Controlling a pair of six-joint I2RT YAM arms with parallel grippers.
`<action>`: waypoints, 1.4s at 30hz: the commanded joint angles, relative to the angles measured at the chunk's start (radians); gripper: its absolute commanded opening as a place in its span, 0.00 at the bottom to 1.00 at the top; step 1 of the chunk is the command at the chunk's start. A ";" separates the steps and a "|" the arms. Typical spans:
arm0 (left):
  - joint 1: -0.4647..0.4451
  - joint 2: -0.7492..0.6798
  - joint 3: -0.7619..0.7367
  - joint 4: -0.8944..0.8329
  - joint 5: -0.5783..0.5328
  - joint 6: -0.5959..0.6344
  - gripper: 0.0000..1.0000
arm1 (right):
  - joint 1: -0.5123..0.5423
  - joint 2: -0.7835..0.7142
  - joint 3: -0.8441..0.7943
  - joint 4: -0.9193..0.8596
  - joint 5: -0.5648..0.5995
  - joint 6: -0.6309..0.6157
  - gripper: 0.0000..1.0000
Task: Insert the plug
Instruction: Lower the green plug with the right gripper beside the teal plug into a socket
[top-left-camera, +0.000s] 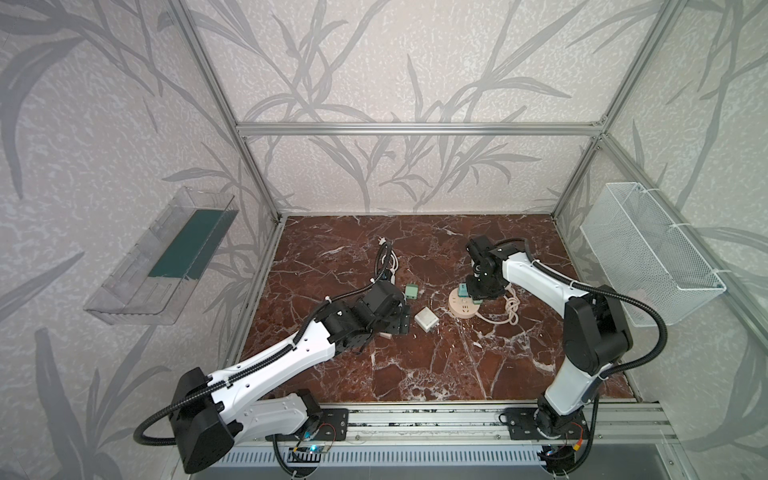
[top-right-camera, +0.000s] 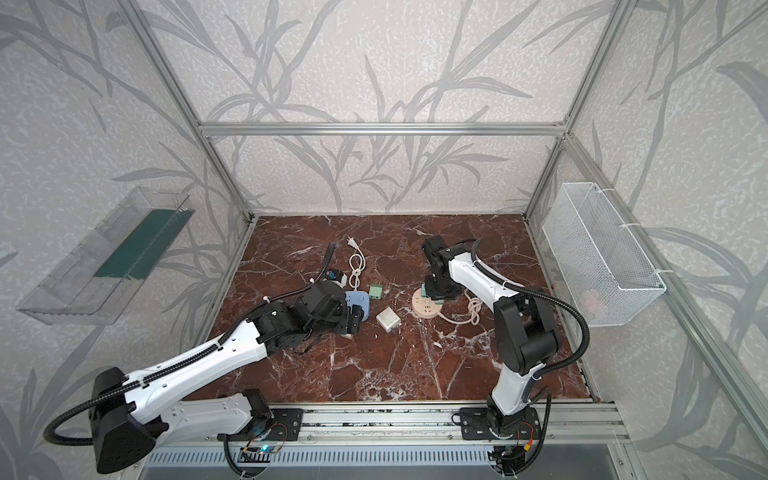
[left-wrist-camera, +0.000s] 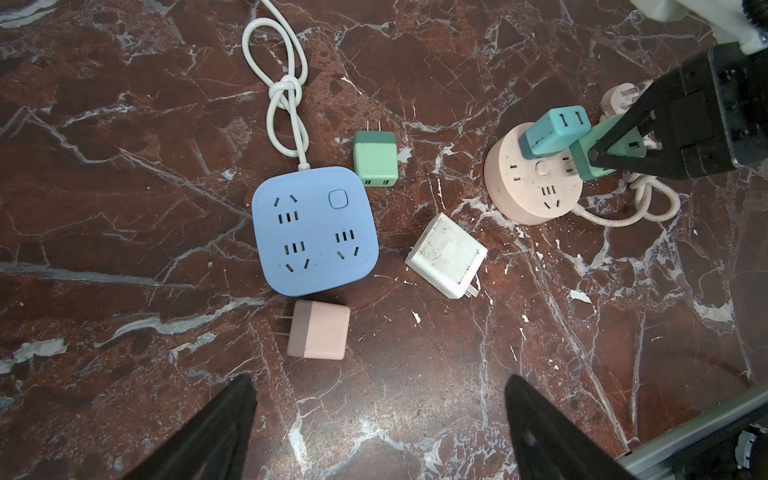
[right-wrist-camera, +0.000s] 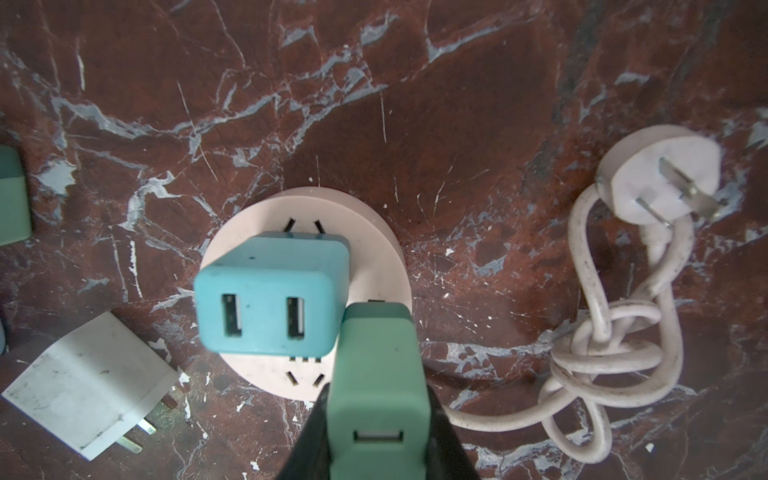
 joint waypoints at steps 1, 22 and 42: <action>-0.004 -0.014 -0.013 0.007 -0.016 -0.009 0.92 | -0.007 0.021 -0.020 0.017 -0.007 -0.011 0.00; -0.004 -0.014 -0.041 0.031 -0.017 -0.024 0.92 | -0.013 0.083 -0.025 0.017 -0.038 -0.032 0.00; -0.004 -0.003 -0.075 0.068 -0.006 -0.032 0.91 | -0.011 0.193 0.033 -0.104 -0.045 -0.063 0.00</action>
